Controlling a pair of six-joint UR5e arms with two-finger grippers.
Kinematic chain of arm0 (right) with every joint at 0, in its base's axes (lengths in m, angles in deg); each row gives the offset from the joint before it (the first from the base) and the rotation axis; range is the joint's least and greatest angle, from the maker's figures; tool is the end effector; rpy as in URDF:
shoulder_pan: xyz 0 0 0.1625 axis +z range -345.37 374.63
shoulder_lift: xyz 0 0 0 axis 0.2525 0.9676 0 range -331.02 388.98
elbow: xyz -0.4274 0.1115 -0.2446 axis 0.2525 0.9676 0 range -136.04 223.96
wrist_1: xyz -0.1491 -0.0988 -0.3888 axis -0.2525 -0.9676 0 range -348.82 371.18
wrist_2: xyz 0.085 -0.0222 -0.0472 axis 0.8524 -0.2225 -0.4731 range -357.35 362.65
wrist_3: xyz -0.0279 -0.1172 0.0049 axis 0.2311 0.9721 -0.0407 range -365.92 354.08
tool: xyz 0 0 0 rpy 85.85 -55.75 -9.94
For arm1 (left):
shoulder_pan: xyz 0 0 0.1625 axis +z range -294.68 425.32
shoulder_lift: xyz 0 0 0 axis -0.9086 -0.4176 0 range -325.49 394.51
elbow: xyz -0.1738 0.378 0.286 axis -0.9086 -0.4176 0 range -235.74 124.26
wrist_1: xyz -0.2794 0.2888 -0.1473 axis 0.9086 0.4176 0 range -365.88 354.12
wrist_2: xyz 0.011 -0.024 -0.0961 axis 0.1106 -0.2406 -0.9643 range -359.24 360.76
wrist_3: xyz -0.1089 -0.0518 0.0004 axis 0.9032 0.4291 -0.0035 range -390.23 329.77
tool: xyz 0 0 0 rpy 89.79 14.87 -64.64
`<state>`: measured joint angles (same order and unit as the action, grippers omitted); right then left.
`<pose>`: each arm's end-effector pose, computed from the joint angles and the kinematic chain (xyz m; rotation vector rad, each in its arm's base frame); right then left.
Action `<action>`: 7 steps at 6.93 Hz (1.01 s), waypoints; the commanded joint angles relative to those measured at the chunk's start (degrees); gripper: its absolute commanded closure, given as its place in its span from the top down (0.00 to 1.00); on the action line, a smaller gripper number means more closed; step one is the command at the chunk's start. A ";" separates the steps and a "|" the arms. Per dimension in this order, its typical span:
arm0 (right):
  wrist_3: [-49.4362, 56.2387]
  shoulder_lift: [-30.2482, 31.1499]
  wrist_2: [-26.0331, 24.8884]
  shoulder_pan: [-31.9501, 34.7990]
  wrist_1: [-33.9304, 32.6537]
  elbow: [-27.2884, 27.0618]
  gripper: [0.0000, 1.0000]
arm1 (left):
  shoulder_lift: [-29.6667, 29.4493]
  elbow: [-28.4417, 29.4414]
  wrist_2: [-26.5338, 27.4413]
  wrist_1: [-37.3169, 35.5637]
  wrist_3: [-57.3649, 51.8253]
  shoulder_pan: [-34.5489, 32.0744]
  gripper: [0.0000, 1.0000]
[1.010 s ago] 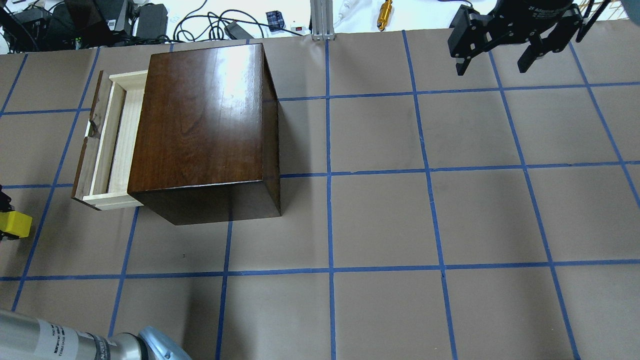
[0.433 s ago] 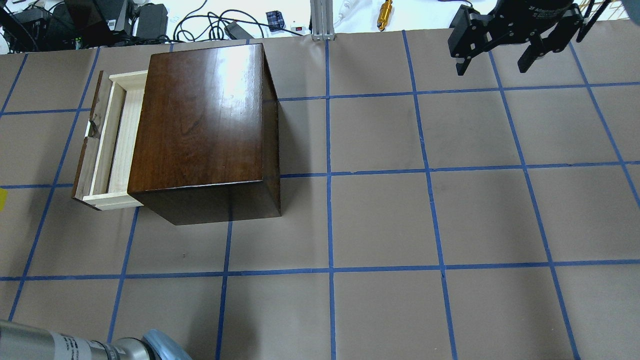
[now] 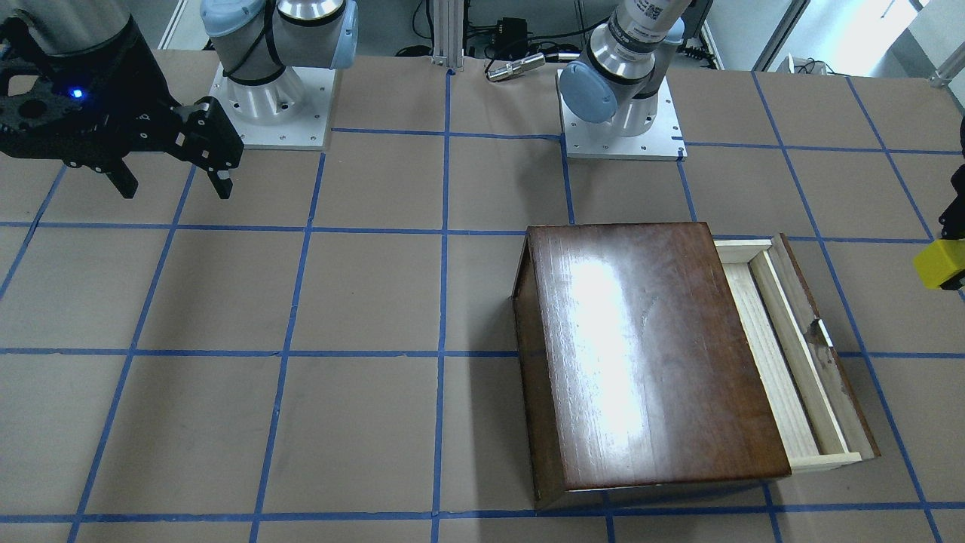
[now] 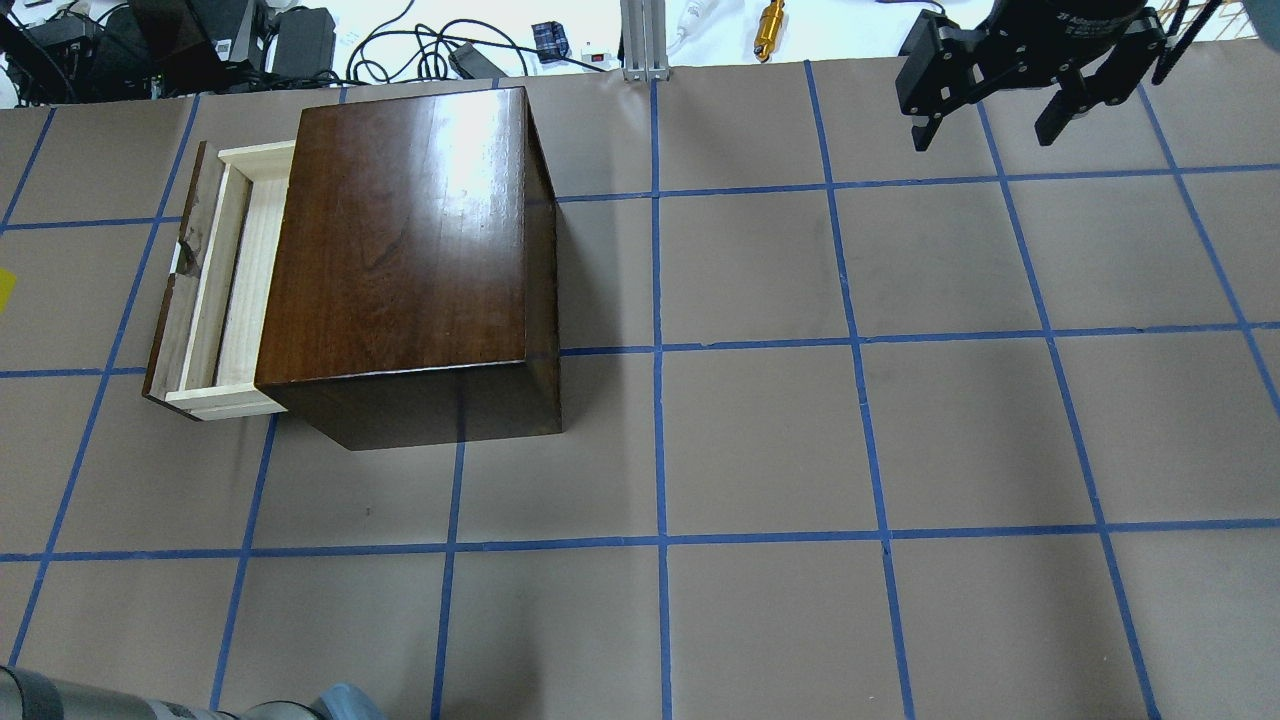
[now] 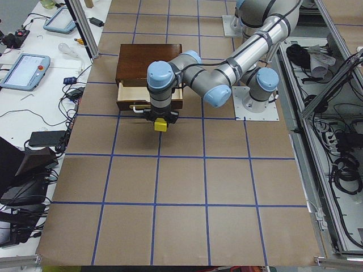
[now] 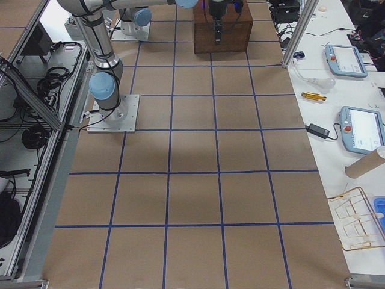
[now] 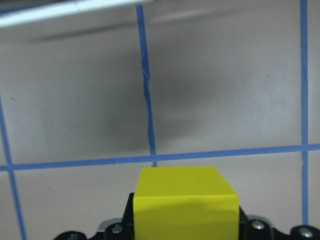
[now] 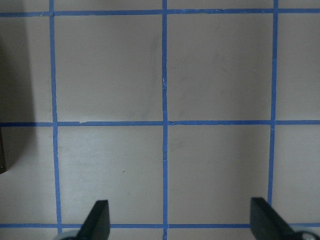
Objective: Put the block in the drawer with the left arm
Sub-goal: 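Lift the yellow cube and carry it over the open drawer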
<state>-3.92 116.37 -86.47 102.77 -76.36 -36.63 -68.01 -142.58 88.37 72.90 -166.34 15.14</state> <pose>0.1178 -0.5394 0.6024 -0.0049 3.1265 -0.1192 0.2871 -0.5604 0.4721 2.3170 2.0742 -0.0664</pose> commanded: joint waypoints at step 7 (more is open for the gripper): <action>0.02 0.06 0.00 -0.07 0.00 0.00 1.00 | -4.00 3.69 -0.96 0.94 23.95 -15.92 0.00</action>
<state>-3.90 116.40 -86.47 102.77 -76.36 -36.63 -71.16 -139.28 87.75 73.90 -144.02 -0.39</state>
